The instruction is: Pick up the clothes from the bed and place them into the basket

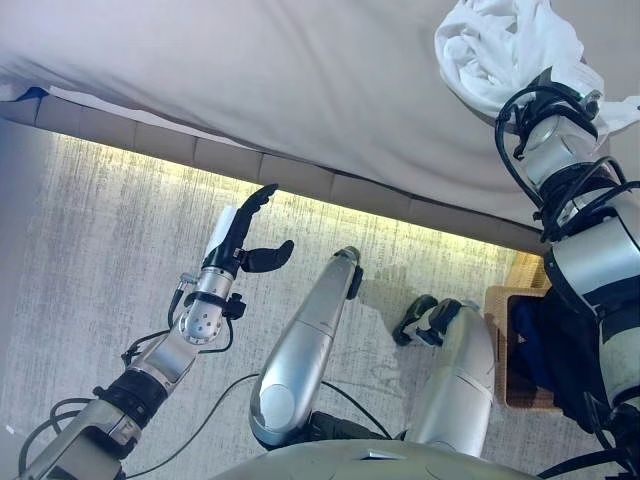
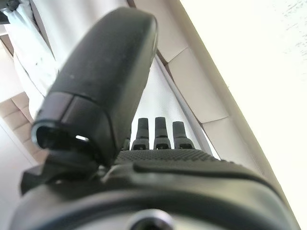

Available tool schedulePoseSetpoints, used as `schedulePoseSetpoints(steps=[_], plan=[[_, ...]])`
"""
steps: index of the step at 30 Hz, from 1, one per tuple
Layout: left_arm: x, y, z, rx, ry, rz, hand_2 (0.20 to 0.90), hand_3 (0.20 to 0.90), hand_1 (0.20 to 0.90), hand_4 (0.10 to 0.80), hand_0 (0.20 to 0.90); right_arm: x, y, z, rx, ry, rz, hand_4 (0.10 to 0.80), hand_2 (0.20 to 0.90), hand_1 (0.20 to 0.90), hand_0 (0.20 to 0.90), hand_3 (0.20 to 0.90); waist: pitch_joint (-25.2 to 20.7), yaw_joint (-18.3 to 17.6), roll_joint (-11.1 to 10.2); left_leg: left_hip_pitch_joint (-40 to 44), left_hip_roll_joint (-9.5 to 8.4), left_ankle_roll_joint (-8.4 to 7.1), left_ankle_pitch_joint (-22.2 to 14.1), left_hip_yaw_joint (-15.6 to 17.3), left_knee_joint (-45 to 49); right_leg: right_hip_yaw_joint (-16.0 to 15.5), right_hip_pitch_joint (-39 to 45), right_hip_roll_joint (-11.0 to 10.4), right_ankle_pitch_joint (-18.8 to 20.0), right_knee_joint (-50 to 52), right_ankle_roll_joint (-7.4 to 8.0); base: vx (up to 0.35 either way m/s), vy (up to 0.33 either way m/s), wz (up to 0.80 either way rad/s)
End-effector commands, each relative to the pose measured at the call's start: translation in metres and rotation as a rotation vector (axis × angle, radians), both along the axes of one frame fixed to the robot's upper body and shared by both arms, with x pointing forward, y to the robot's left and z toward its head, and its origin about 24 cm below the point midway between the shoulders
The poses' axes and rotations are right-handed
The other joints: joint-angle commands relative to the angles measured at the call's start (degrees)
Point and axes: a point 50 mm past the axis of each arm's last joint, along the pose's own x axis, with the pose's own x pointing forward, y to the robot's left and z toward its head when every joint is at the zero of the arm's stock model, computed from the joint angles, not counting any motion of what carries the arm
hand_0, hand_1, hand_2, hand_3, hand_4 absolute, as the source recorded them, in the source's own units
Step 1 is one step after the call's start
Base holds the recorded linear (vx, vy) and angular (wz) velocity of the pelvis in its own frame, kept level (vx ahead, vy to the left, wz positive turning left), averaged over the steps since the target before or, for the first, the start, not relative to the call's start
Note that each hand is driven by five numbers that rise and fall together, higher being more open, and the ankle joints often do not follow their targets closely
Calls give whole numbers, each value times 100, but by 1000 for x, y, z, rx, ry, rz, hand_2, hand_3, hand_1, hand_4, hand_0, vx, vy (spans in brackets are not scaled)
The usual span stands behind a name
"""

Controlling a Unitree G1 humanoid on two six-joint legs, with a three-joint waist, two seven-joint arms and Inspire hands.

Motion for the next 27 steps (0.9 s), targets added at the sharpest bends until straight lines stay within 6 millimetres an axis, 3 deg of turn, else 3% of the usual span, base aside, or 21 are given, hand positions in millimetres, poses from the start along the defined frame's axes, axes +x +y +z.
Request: schedulePoseSetpoints(steps=[1, 5, 7, 8, 11, 17, 27], plan=[[4, 1, 32, -96, -175, 4, 900, 900, 900, 800, 900, -5, 5, 62, -133, -277, 78, 100, 300, 300, 300, 200, -164, -3, 24, 815, 198, 197, -372, 14, -274, -371, 800, 265, 612, -592, -71, 64, 13, -7], [6, 2, 27, -75, -140, 14, 900, 900, 900, 800, 900, -6, 17, 65, -106, -374, 149, 100, 300, 300, 300, 200, -164, -101, -113, 1564, 322, 112, -155, 89, -1019, -414, 1500, 273, 806, -1168, 34, 51, 13, -13], [8, 5, 24, -60, -118, 29, 900, 900, 900, 800, 900, -7, 20, 70, -95, -401, 178, 100, 300, 300, 300, 200, -192, -154, -214, 2048, 405, 41, 55, 119, -1555, -439, 1966, 319, 955, -1631, 97, 53, 17, -22], [8, 5, 21, -53, -103, 38, 900, 900, 900, 800, 900, -9, 20, 74, -94, -423, 189, 100, 300, 300, 300, 200, -307, -197, -271, 2236, 462, 19, 358, 126, -1987, -518, 2155, 333, 1198, -2033, 81, 15, 22, -18], [10, 9, 17, -41, -71, 65, 900, 900, 900, 800, 900, -13, 18, 78, -83, -470, 203, 100, 300, 300, 300, 200, -575, -313, -409, 2773, 605, -55, 612, 161, -2726, -530, 2671, 463, 1428, -2805, 156, 84, 3, -14], [12, 13, 5, -7, -6, 101, 900, 900, 900, 800, 900, -28, -2, 89, -83, -532, 190, 100, 300, 300, 300, 200, -1241, -654, -640, 3944, 799, -252, 1116, 415, -4443, -454, 3748, 830, 2098, -4794, 430, 82, -27, -19], [4, 29, -35, 52, 182, 209, 900, 900, 900, 800, 900, -50, -37, 86, -44, -518, 160, 100, 300, 300, 300, 200, -2265, -1299, -806, 5000, 946, -397, 1705, 792, -6279, -31, 4432, 1145, 3025, -6544, 796, 56, -24, -19]])
